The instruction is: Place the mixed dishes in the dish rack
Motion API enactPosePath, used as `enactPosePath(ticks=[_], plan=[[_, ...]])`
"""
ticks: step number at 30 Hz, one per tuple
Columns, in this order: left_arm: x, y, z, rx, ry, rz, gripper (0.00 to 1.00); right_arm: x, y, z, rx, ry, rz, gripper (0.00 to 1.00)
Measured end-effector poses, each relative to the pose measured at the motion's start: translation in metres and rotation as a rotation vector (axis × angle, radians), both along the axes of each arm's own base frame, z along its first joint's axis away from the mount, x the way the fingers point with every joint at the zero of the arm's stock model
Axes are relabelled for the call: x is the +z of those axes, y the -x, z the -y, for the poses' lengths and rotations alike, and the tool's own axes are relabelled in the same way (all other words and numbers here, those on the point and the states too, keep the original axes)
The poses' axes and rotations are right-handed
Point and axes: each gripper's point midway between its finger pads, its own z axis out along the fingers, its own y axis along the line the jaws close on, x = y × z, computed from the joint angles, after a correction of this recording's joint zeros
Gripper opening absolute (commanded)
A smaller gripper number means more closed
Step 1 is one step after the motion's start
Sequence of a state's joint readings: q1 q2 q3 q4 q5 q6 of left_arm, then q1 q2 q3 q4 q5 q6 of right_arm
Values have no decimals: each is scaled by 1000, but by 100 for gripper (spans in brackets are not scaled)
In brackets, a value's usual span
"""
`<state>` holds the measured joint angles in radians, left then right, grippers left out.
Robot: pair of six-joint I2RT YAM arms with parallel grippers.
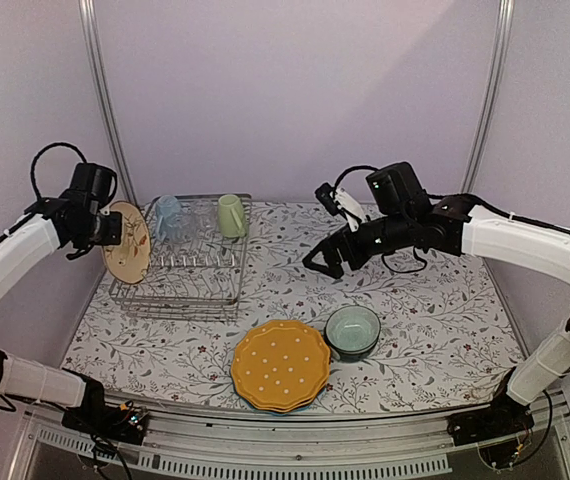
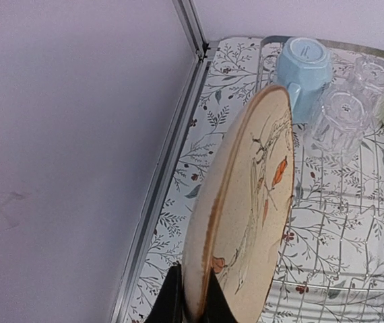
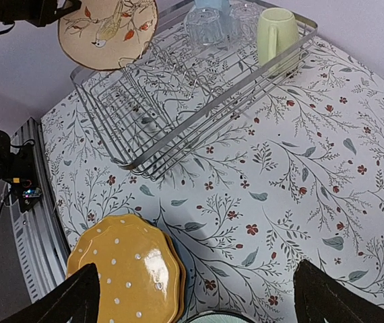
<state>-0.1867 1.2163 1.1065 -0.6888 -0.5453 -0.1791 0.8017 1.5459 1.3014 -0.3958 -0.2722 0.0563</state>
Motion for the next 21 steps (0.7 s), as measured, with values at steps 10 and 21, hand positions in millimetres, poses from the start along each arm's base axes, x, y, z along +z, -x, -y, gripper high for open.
enactPosePath(ticks=[10,21], plan=[[-12,-10,5,1,19,2,0,-9,2,3,3,12,-19,98],[-12,-5,17,-1,-41,17,0,-14,5,4,12,17,-35,97]])
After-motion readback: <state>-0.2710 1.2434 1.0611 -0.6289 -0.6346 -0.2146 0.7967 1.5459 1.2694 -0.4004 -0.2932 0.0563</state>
